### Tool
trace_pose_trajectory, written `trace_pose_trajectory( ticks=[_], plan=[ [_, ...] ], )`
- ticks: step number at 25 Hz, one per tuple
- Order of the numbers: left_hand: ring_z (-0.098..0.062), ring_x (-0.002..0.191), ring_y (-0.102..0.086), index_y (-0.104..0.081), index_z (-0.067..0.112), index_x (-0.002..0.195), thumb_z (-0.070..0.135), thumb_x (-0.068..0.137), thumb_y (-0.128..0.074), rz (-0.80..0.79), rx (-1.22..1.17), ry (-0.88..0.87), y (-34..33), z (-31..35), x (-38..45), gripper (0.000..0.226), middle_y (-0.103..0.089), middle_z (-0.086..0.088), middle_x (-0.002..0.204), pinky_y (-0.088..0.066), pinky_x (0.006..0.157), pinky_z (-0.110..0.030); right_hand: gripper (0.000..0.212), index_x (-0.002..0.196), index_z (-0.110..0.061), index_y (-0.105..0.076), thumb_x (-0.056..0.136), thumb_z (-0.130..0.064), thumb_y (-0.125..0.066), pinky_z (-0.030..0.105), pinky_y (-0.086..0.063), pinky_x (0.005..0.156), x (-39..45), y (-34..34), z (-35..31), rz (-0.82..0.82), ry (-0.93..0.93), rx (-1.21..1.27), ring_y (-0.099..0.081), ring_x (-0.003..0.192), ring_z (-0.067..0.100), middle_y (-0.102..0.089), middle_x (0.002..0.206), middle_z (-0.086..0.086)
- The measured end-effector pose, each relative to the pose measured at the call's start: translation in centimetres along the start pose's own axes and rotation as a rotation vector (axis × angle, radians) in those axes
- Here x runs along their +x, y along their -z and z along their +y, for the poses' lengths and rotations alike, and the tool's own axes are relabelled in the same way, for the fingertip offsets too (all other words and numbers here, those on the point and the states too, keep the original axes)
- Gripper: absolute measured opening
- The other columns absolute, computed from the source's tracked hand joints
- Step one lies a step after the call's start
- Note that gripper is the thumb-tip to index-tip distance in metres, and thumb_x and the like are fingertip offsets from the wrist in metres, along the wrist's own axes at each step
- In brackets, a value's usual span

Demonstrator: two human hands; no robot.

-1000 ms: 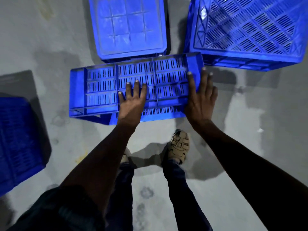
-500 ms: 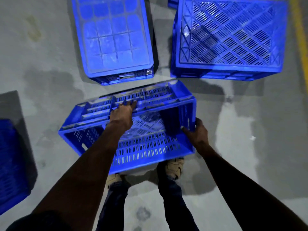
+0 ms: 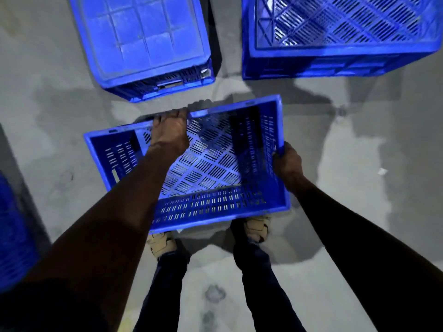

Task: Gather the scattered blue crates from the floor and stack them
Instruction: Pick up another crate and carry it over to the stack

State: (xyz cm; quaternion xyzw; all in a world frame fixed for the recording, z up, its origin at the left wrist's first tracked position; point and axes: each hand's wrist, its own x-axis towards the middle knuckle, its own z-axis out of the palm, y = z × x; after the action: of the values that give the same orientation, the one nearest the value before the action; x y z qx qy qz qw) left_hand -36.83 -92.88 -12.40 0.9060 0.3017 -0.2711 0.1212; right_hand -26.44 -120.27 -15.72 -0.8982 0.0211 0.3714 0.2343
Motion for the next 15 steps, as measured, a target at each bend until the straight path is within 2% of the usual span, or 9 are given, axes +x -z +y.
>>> trace_pose_trajectory(
  ticks=[2, 4, 8, 11, 15],
  plan=[
    [-0.038, 0.141, -0.032, -0.028, 0.013, 0.153, 0.012, 0.085, -0.063, -0.015, -0.022, -0.006, -0.5, -0.2, 0.6, 0.076, -0.038, -0.016, 0.151, -0.022, 0.115, -0.05, 0.038, 0.128, -0.01, -0.054, 0.091, -0.015, -0.05, 0.039, -0.045, 0.087, 0.4, 0.1, -0.8, -0.003, -0.024, 0.009, -0.059, 0.111, 0.041, -0.063, 0.122, 0.024],
    [-0.036, 0.145, -0.026, -0.027, 0.014, 0.154, 0.015, 0.088, -0.06, -0.048, -0.037, 0.015, -0.9, -0.1, 0.7, 0.074, -0.031, -0.016, 0.156, -0.022, 0.116, -0.051, 0.043, 0.13, -0.009, -0.053, 0.088, -0.021, -0.051, 0.041, -0.045, 0.089, -0.2, 0.0, -1.4, 0.008, -0.025, 0.045, -0.059, 0.111, 0.042, -0.064, 0.122, 0.024],
    [-0.036, 0.138, -0.039, -0.04, 0.017, 0.148, 0.021, 0.091, -0.058, -0.156, -0.053, -0.065, -2.7, 0.8, -0.9, 0.06, -0.045, -0.014, 0.149, -0.031, 0.111, -0.053, 0.05, 0.136, -0.008, -0.048, 0.087, -0.011, -0.059, 0.041, -0.045, 0.091, -1.8, -0.4, -0.8, 0.019, 0.0, 0.065, -0.06, 0.111, 0.041, -0.064, 0.123, 0.022],
    [-0.036, 0.137, -0.041, -0.043, 0.018, 0.147, 0.023, 0.093, -0.059, -0.144, -0.143, -0.02, -4.1, 0.5, -2.3, 0.057, -0.046, -0.012, 0.148, -0.034, 0.108, -0.051, 0.057, 0.14, -0.009, -0.044, 0.087, -0.016, -0.063, 0.037, -0.045, 0.092, -1.5, 0.0, -0.4, -0.012, -0.029, 0.056, -0.06, 0.114, 0.038, -0.062, 0.128, 0.019],
    [-0.036, 0.138, -0.037, -0.043, 0.015, 0.146, 0.024, 0.089, -0.064, -0.088, -0.194, 0.103, -6.4, -3.0, -3.8, 0.061, -0.043, -0.014, 0.149, -0.036, 0.105, -0.052, 0.057, 0.137, -0.014, -0.047, 0.085, -0.026, -0.066, 0.028, -0.044, 0.084, -1.1, -0.6, -1.2, 0.029, -0.158, 0.18, -0.062, 0.111, 0.033, -0.065, 0.124, 0.014]
  ],
)
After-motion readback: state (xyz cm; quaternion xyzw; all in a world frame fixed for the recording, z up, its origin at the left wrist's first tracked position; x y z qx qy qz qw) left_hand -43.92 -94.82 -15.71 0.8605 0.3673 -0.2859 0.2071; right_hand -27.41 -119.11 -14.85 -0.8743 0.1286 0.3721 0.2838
